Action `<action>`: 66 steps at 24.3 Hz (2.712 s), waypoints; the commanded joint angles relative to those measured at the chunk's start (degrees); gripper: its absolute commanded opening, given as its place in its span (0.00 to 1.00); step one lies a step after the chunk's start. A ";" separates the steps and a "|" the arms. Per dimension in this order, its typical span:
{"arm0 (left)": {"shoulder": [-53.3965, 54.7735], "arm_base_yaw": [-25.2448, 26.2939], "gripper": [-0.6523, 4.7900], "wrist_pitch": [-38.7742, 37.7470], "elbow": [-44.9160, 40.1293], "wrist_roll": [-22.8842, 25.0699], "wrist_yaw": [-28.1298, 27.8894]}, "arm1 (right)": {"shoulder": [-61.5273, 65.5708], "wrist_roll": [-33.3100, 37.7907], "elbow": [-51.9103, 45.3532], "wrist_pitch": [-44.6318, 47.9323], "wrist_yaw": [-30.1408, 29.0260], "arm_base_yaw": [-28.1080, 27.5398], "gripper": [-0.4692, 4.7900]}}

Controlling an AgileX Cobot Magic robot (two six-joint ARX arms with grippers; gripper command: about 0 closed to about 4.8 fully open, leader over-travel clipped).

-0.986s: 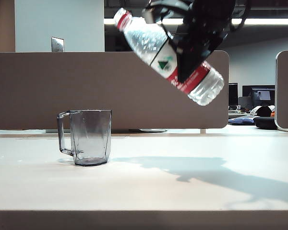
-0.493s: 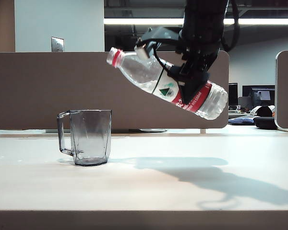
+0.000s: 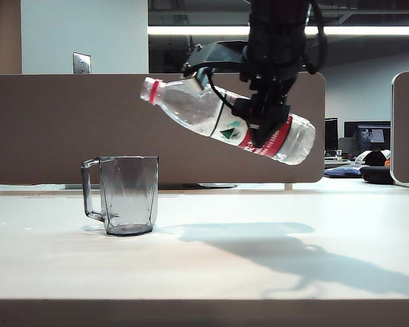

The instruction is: Pick up the mineral water bottle on the table and pour water into the mug until it's half full.

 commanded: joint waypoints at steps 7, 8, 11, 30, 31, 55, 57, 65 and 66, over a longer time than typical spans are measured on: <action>-0.20 -0.09 0.11 -0.24 0.46 0.00 1.38 | 2.19 -5.01 0.79 5.07 5.73 1.29 0.62; -0.20 -0.09 0.11 -0.31 0.46 0.00 1.40 | 2.43 -5.49 0.79 5.11 6.05 1.38 0.62; -0.20 -0.09 0.11 -0.61 0.46 0.00 1.57 | 3.17 -6.78 0.79 5.60 7.96 1.44 0.62; -1.90 -0.09 0.11 -3.32 0.44 0.00 1.77 | 3.63 -15.91 0.79 9.01 12.85 1.25 0.62; -2.01 -0.09 0.11 -3.50 0.44 0.00 1.77 | 3.65 -15.91 0.79 9.16 12.96 1.25 0.62; -2.69 -1.57 0.11 -4.37 0.46 -0.02 1.79 | 3.69 -15.47 0.79 9.60 16.00 0.81 0.62; -2.67 -2.12 0.11 -4.35 0.46 -0.02 1.77 | 3.69 -15.47 0.79 9.62 16.17 0.81 0.62; -2.67 -2.16 0.11 -4.37 0.44 0.00 1.77 | 3.69 -15.45 0.79 9.88 16.52 0.70 0.62; -2.67 -2.16 0.11 -4.37 0.44 0.00 1.77 | 3.69 -15.43 0.79 10.23 16.79 0.70 0.62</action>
